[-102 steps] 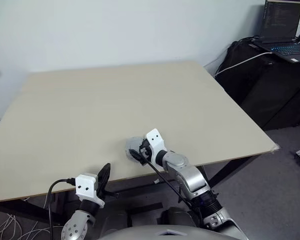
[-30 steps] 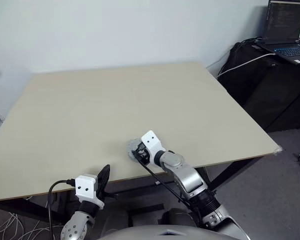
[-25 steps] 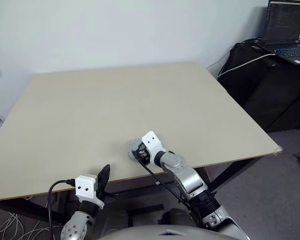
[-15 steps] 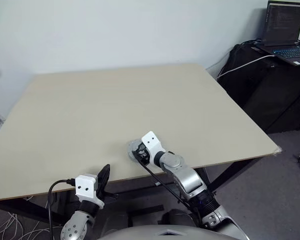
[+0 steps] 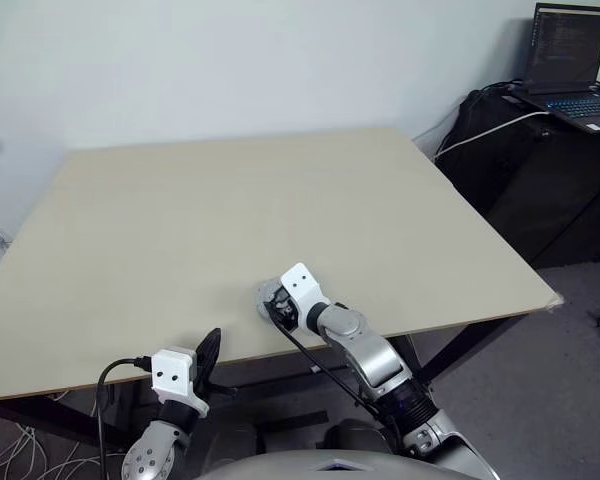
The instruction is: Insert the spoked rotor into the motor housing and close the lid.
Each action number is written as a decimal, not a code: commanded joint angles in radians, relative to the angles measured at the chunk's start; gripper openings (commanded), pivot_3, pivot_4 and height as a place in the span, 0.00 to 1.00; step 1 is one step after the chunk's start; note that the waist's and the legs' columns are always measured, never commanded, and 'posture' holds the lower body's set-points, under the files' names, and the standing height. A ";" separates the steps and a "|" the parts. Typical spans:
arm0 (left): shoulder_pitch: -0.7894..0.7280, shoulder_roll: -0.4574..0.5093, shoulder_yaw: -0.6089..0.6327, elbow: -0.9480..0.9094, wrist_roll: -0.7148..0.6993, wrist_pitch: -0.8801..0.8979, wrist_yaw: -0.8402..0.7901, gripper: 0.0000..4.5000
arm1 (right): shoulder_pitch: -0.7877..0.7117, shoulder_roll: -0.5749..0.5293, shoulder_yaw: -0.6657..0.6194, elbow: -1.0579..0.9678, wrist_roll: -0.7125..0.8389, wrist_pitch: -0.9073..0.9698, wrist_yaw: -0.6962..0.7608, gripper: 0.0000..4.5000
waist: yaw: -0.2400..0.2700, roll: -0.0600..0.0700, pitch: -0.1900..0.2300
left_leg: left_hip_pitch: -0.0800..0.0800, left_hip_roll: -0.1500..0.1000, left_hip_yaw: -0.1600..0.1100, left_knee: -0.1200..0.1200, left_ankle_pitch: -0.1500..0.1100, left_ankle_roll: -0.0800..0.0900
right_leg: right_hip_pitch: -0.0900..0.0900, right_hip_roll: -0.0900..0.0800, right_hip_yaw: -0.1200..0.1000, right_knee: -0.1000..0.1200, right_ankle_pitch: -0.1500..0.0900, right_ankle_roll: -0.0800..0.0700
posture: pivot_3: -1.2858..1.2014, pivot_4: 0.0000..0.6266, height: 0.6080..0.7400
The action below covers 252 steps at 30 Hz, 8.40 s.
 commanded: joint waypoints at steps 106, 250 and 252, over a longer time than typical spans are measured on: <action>-0.994 0.174 -0.080 0.692 -0.027 0.750 -0.571 0.00 | 0.018 -0.009 -0.049 -0.089 0.017 0.007 0.037 1.00 | 0.003 -0.005 0.019 | 0.011 -0.010 -0.011 -0.013 0.003 0.000 | 0.012 -0.025 -0.027 -0.009 0.003 0.006 | 0.52 0.00 1.00; -0.874 0.101 0.042 0.549 -0.105 0.680 -0.442 0.00 | 0.107 0.197 -0.579 -0.025 1.411 0.377 -0.543 0.47 | -0.004 -0.004 -0.002 | 0.012 -0.014 0.008 -0.006 -0.016 0.018 | 0.016 -0.015 0.000 -0.016 0.002 0.022 | 0.52 0.00 1.00; -0.844 0.075 0.076 0.503 -0.124 0.654 -0.410 0.00 | 0.117 0.191 -0.589 -0.026 1.412 0.375 -0.545 0.47 | -0.003 -0.003 -0.002 | 0.012 -0.014 0.008 -0.006 -0.016 0.018 | 0.016 -0.016 0.000 -0.016 0.002 0.022 | 0.52 0.00 1.00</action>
